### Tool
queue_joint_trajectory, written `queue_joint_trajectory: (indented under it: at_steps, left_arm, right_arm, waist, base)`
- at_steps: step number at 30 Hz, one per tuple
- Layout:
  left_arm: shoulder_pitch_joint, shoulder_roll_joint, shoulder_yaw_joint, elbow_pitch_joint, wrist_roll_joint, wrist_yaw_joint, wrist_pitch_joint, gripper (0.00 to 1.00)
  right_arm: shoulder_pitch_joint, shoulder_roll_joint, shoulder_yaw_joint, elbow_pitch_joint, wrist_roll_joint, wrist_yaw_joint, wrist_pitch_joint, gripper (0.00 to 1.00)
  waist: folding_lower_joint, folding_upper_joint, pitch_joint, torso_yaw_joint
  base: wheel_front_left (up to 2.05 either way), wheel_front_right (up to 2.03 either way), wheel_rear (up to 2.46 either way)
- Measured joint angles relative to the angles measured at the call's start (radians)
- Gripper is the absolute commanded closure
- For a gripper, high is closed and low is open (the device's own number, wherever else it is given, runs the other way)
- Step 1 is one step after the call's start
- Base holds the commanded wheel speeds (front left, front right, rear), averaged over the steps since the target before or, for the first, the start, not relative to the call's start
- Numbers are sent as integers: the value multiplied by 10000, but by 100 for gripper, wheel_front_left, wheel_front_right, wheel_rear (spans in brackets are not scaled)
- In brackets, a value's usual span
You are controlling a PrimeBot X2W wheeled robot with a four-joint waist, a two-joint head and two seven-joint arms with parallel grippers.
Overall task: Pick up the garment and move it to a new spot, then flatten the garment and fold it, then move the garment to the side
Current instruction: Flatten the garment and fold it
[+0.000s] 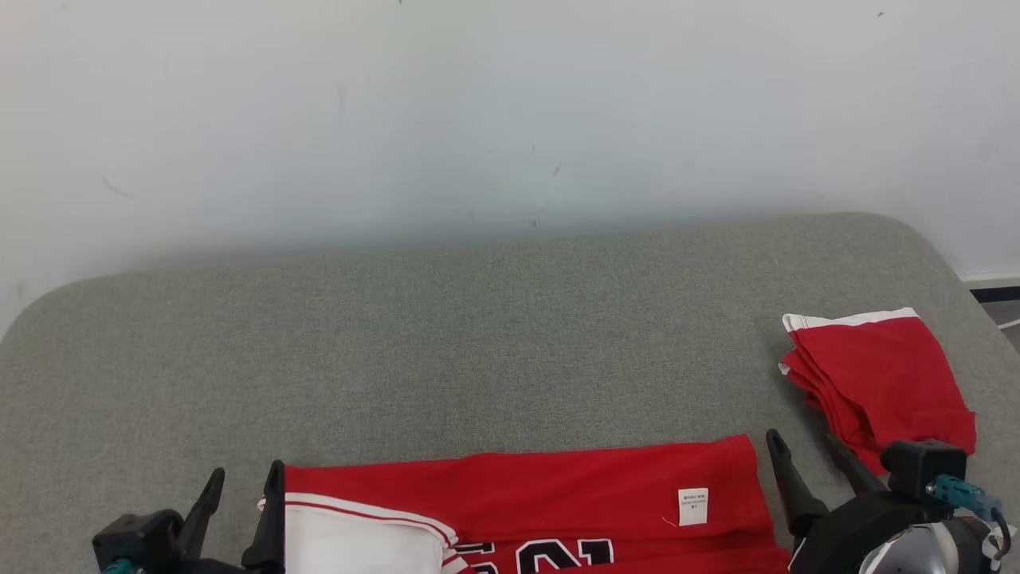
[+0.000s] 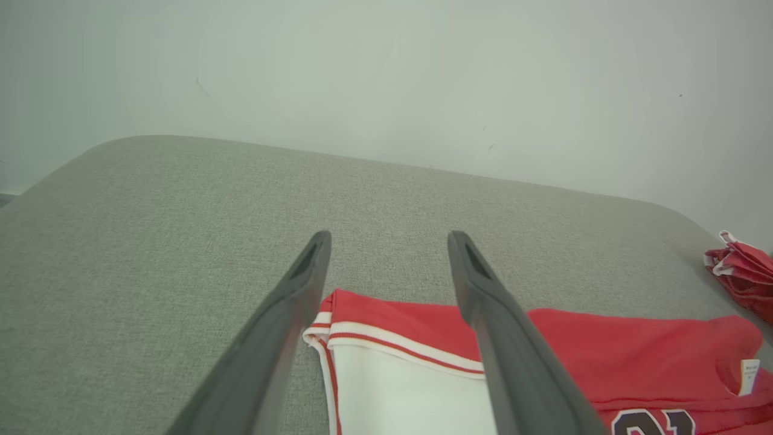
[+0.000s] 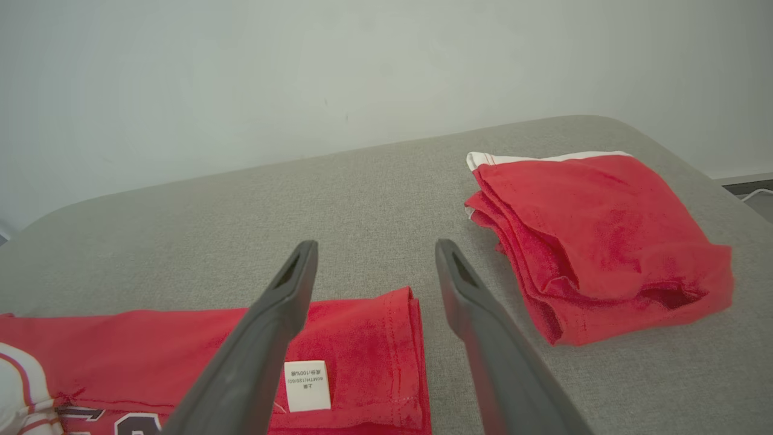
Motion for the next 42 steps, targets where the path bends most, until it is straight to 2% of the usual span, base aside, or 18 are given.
queue_joint_trajectory:
  at_steps: [3,8,15,22,32,42]
  left_arm:
    - [0,-19,-17,6,0,0,0,0]
    - [-7,-54,-15,-10,0,2,0,0]
    - [-191,-132,-125,8,0,2,0,0]
    - [-467,-176,-370,44,75,-96,2,0]
    - [-614,-242,-556,104,148,-104,-88,0]
    - [-621,-376,-612,174,150,-182,-163,0]
  right_arm:
    - [59,-2,146,96,-100,-173,598,0]
    - [201,0,274,458,-487,-671,1521,0]
    - [59,8,474,1381,-644,-884,2132,0]
    - [-91,86,468,2215,-646,-1147,2268,0]
    - [-868,159,435,3085,-640,-1317,2171,0]
    - [-843,219,336,3544,-612,-1459,2211,0]
  waist:
    - [0,0,5,5]
    - [0,0,103,9]
    - [1,0,245,41]
    - [0,0,402,221]
    - [1,0,697,535]
    - [0,0,751,617]
  base:
    - [0,0,0]
    - [0,0,0]
    - [0,0,0]
    - [0,0,0]
    - [0,0,0]
    - [0,0,0]
